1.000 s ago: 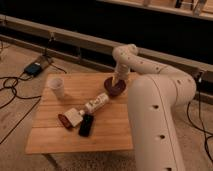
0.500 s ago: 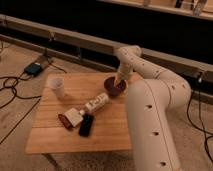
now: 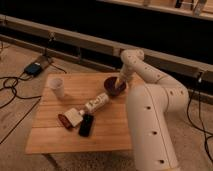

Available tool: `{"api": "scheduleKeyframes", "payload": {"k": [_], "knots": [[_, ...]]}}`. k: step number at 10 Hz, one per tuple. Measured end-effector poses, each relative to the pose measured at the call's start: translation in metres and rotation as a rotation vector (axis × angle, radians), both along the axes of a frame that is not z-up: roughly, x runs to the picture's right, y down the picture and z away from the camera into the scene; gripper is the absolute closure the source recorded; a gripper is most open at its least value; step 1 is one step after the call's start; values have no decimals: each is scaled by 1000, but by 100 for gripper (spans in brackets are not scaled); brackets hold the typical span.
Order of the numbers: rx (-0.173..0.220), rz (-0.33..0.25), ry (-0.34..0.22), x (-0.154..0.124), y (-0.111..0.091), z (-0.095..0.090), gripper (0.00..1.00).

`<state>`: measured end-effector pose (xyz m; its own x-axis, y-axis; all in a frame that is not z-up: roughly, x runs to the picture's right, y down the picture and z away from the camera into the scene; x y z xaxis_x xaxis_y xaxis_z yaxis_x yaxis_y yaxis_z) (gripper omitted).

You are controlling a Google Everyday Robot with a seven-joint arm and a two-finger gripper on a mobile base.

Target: Pick up the ceramic bowl

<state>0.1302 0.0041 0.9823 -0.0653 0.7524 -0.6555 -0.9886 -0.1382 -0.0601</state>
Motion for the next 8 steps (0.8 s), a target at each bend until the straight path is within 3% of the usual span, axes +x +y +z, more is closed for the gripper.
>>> {"api": "scheduleKeyframes", "payload": {"k": [3, 5, 8], "knots": [[-48, 9, -54, -6, 11, 1, 82], [-68, 15, -89, -13, 10, -4, 98], [-68, 27, -128, -25, -5, -15, 100]]}}
